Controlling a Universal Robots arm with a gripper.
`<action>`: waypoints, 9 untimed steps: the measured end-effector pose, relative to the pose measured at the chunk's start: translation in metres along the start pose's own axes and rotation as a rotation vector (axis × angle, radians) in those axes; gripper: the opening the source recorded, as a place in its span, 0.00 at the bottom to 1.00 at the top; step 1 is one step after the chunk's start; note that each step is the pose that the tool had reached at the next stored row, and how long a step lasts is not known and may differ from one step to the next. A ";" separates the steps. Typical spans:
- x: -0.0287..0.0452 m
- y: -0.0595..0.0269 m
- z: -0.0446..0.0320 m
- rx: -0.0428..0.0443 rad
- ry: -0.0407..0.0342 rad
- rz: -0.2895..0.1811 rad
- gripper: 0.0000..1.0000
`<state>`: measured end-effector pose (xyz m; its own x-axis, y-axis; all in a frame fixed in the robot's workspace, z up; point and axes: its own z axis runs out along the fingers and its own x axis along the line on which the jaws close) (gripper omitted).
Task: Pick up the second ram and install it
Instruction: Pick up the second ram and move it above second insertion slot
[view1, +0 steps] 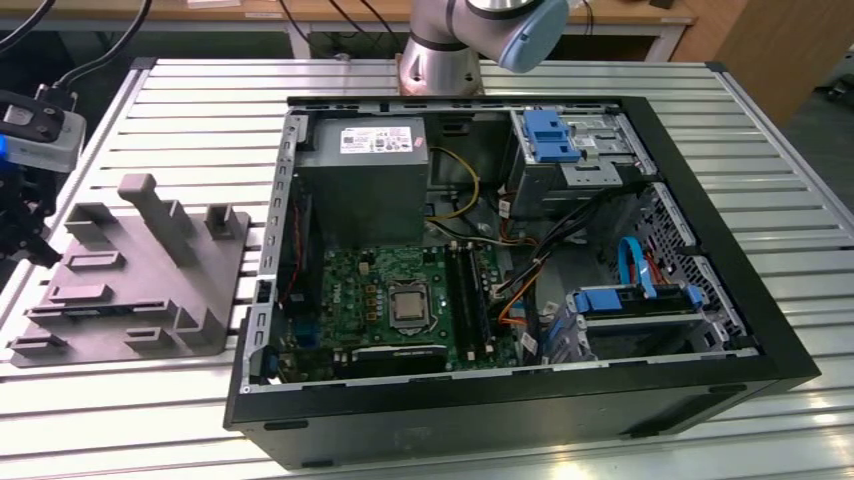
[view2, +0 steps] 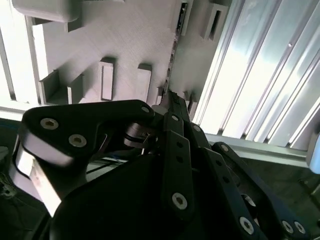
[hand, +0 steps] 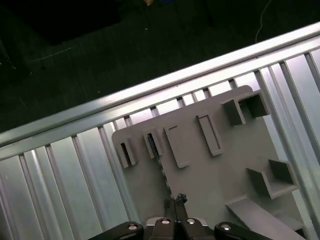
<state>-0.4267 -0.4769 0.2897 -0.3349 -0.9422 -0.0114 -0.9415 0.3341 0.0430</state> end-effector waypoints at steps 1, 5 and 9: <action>0.0000 0.0000 0.0002 0.0001 0.0007 -0.018 0.10; 0.0004 0.0000 0.0008 0.0181 -0.0034 -0.068 0.10; 0.0007 -0.0003 0.0013 0.0545 -0.0140 -0.103 0.10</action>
<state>-0.4267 -0.4776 0.2883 -0.2367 -0.9712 -0.0269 -0.9714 0.2371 -0.0135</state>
